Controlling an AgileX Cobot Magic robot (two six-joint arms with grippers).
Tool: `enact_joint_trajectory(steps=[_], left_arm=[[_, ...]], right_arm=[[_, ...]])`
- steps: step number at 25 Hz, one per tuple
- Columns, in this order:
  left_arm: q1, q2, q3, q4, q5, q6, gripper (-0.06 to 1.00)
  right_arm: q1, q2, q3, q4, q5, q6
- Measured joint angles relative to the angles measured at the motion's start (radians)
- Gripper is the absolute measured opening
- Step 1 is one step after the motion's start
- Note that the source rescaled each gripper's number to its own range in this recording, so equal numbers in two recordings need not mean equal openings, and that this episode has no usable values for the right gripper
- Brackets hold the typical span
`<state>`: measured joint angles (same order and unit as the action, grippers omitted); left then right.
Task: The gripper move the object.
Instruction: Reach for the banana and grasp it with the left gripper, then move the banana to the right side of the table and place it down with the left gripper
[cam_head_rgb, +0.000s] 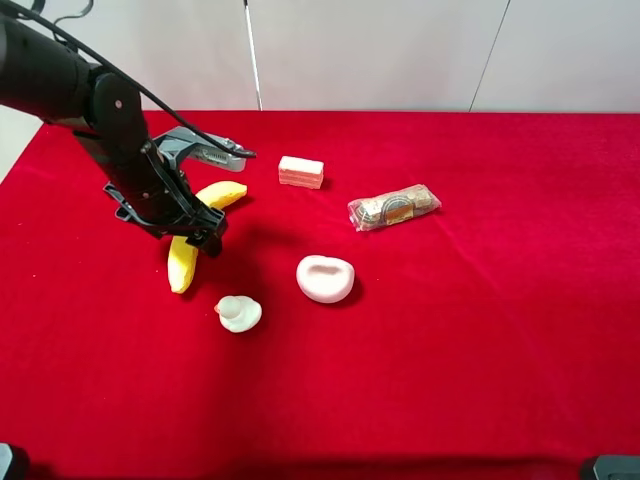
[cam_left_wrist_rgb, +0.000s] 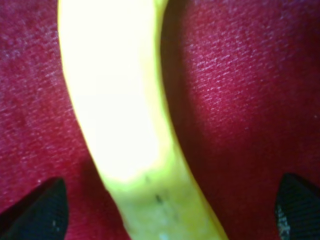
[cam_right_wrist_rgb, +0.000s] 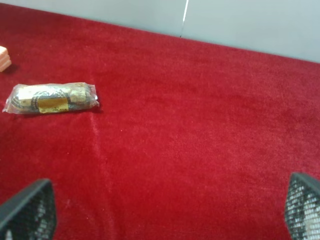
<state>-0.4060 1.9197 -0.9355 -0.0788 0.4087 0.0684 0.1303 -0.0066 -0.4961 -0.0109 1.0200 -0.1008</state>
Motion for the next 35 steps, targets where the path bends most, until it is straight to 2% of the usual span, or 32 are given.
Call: enact_joint_trajectory(steps=[8, 11, 14, 19, 20, 35], left_arm=[[0.000, 0.001, 0.000, 0.000, 0.000, 0.000, 0.72], [0.000, 0.001, 0.000, 0.000, 0.000, 0.000, 0.68], [0.000, 0.001, 0.000, 0.000, 0.002, 0.000, 0.52], [0.000, 0.001, 0.000, 0.000, 0.004, 0.000, 0.05], [0.000, 0.001, 0.000, 0.000, 0.007, 0.000, 0.00], [0.000, 0.001, 0.000, 0.000, 0.007, 0.000, 0.00]], right_arm=[[0.000, 0.000, 0.000, 0.000, 0.000, 0.000], [0.000, 0.000, 0.000, 0.000, 0.000, 0.000], [0.000, 0.000, 0.000, 0.000, 0.000, 0.000], [0.000, 0.000, 0.000, 0.000, 0.000, 0.000], [0.000, 0.000, 0.000, 0.000, 0.000, 0.000], [0.000, 0.000, 0.000, 0.000, 0.000, 0.000]])
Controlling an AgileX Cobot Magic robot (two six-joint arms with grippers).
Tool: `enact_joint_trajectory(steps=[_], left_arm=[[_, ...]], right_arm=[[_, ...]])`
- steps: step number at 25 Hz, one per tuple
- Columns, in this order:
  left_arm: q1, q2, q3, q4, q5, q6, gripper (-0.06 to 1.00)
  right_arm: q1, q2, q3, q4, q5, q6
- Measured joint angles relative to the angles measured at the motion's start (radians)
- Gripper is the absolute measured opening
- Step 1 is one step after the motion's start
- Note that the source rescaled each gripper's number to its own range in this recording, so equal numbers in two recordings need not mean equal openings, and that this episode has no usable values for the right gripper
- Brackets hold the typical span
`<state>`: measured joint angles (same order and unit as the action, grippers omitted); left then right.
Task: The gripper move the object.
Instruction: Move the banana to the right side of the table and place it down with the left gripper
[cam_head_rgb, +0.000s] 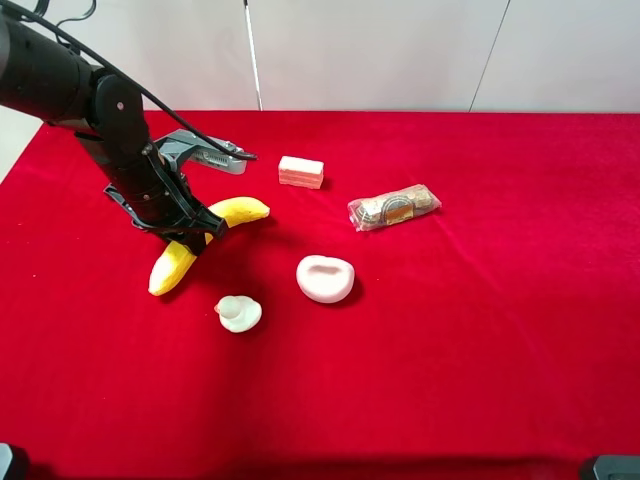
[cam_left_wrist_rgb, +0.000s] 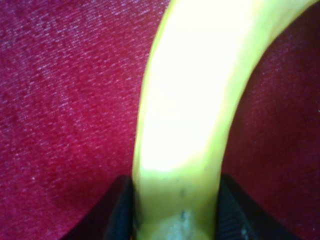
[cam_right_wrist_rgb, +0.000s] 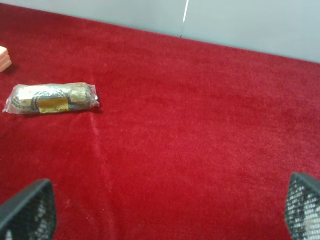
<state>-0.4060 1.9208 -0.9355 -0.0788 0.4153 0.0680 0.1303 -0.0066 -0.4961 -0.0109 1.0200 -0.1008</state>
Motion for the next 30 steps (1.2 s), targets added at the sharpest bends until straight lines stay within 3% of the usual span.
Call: enact_joint_trajectory(steps=[5, 14, 21, 30], left_arm=[[0.000, -0.007, -0.001, 0.000, 0.013, 0.000, 0.00], [-0.004, -0.026, -0.153, 0.002, 0.260, 0.000, 0.00], [-0.060, -0.026, -0.319, 0.005, 0.415, 0.019, 0.00], [-0.160, -0.026, -0.510, 0.007, 0.509, 0.023, 0.00]], right_arm=[[0.000, 0.000, 0.000, 0.000, 0.000, 0.000], [0.000, 0.000, 0.000, 0.000, 0.000, 0.000], [0.000, 0.000, 0.000, 0.000, 0.000, 0.000], [0.000, 0.000, 0.000, 0.000, 0.000, 0.000]])
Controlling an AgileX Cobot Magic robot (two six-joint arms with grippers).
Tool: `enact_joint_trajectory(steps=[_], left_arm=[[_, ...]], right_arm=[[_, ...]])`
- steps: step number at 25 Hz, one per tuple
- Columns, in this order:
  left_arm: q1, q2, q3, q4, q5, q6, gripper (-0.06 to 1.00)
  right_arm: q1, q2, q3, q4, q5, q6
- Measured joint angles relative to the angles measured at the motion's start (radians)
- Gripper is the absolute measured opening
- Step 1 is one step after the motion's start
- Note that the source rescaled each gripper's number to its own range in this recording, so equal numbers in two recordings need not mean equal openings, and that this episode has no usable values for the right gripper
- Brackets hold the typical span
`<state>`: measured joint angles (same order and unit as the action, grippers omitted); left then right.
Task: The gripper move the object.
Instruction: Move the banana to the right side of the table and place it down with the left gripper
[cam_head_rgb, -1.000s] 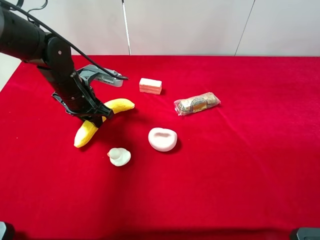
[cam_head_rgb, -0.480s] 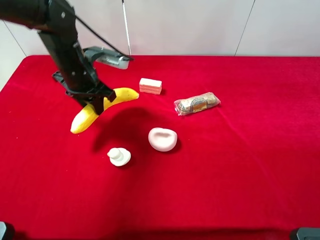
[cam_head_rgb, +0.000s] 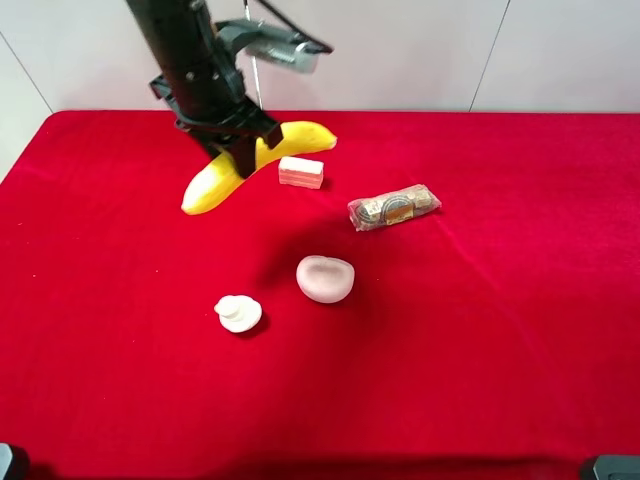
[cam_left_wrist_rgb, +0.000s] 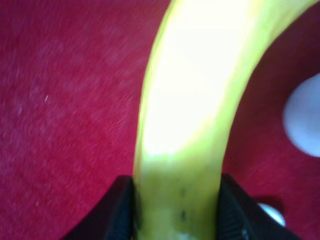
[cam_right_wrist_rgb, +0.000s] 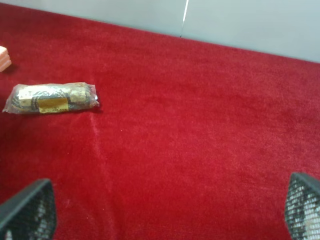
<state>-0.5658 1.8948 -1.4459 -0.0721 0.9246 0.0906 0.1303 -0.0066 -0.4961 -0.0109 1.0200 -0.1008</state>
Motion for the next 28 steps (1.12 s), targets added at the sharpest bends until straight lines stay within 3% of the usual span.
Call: enact_joint_trajectory(steps=[15, 28], left_arm=[[-0.146, 0.001, -0.177, 0.001, 0.008, 0.001, 0.00], [-0.268, 0.001, -0.197, 0.001, -0.155, 0.003, 0.00]], right_arm=[[0.000, 0.000, 0.000, 0.000, 0.000, 0.000], [0.000, 0.000, 0.000, 0.000, 0.000, 0.000]])
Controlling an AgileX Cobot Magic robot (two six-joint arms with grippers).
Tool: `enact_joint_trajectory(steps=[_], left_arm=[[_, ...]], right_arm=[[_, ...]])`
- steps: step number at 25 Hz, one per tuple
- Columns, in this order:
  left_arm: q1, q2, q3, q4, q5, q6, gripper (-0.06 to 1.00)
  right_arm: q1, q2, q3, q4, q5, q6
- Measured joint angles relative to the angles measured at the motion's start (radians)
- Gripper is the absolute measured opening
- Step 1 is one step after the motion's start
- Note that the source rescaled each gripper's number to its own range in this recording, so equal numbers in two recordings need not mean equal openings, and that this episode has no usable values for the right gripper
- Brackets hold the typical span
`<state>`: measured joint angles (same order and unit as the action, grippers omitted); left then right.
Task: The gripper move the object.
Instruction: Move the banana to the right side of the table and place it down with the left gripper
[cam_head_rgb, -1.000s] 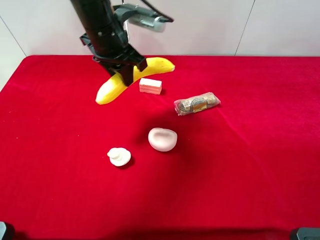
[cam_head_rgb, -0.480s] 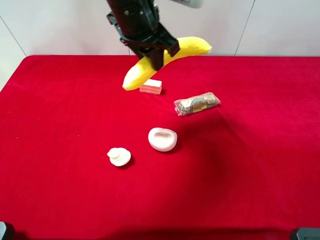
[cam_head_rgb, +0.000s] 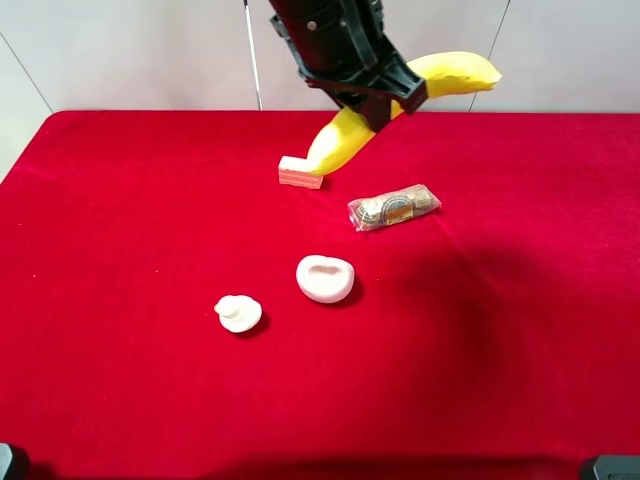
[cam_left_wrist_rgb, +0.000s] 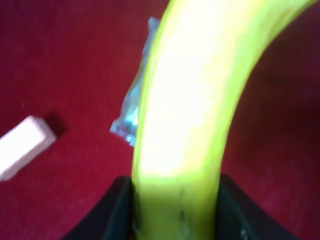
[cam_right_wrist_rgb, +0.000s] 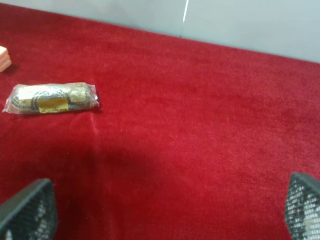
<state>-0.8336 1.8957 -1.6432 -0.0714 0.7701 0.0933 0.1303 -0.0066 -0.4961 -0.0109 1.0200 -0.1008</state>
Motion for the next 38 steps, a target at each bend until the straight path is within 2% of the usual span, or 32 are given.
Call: enact_joint_trajectory(steps=[9, 16, 22, 28, 38], left_arm=[[-0.083, 0.003, 0.000, 0.017, -0.106, 0.000, 0.00], [-0.144, 0.081, -0.001, 0.017, -0.132, 0.005, 0.00], [-0.194, 0.204, -0.078, 0.017, -0.128, 0.019, 0.00], [-0.227, 0.320, -0.161, 0.017, -0.078, 0.043, 0.00], [-0.234, 0.402, -0.170, 0.024, -0.062, 0.069, 0.00]], right_arm=[[0.000, 0.000, 0.000, 0.000, 0.000, 0.000], [0.000, 0.000, 0.000, 0.000, 0.000, 0.000], [0.000, 0.000, 0.000, 0.000, 0.000, 0.000], [0.000, 0.000, 0.000, 0.000, 0.001, 0.000], [0.000, 0.000, 0.000, 0.000, 0.000, 0.000]])
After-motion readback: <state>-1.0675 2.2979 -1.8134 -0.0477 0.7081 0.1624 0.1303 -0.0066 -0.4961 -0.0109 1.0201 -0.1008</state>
